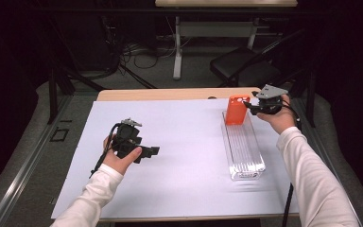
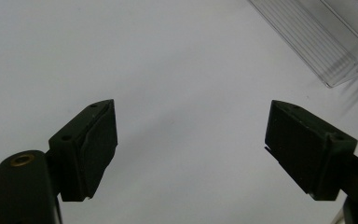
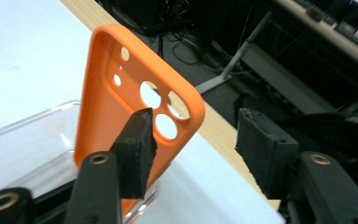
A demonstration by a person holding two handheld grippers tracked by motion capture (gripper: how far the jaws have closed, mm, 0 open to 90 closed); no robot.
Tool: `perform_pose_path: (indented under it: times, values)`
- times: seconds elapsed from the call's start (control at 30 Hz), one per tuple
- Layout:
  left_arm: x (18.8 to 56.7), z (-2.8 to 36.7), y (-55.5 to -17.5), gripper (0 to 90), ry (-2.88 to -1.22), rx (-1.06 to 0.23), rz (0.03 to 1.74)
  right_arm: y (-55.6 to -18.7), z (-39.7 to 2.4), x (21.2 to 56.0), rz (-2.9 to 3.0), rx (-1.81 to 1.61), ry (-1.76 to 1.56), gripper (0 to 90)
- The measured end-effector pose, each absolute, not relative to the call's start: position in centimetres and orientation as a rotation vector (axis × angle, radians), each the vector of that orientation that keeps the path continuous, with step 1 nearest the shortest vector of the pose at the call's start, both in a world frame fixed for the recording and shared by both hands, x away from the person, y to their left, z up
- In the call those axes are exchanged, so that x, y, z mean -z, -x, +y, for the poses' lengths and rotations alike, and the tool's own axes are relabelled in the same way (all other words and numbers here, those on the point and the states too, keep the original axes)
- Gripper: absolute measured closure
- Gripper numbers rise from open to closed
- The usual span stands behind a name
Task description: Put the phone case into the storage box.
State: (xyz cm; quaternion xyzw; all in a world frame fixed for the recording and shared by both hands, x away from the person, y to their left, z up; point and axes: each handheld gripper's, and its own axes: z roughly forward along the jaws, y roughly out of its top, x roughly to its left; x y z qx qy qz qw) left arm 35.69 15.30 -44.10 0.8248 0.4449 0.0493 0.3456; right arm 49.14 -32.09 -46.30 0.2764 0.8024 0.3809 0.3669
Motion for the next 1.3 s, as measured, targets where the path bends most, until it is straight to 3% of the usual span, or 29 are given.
perform_pose_path:
  times: [0.3, 0.67, 0.8, 0.93, 1.3]
  values:
    - [44.1, 15.4, -35.7, 16.3, -2.12, -0.12, 1.154, -48.7, -32.1, 45.8, 2.055, -1.06, -0.902, 34.4]
    - [44.1, 15.3, -36.1, 15.9, -2.096, -0.094, 1.141, -48.4, -31.8, 45.0, 2.043, -1.054, -1.038, 14.9]
    - [44.1, 15.1, -36.3, 15.7, -2.09, -0.086, 1.13, -48.2, -31.7, 44.7, 2.047, -1.052, -1.075, 13.4]
    - [44.1, 15.1, -36.4, 15.7, -2.079, -0.083, 1.125, -48.0, -31.6, 44.4, 2.071, -1.068, -1.13, 3.7]
    - [43.9, 15.0, -36.6, 15.7, -2.077, -0.078, 1.108, -47.4, -31.2, 44.0, 2.126, -1.107, -1.215, 0.3]
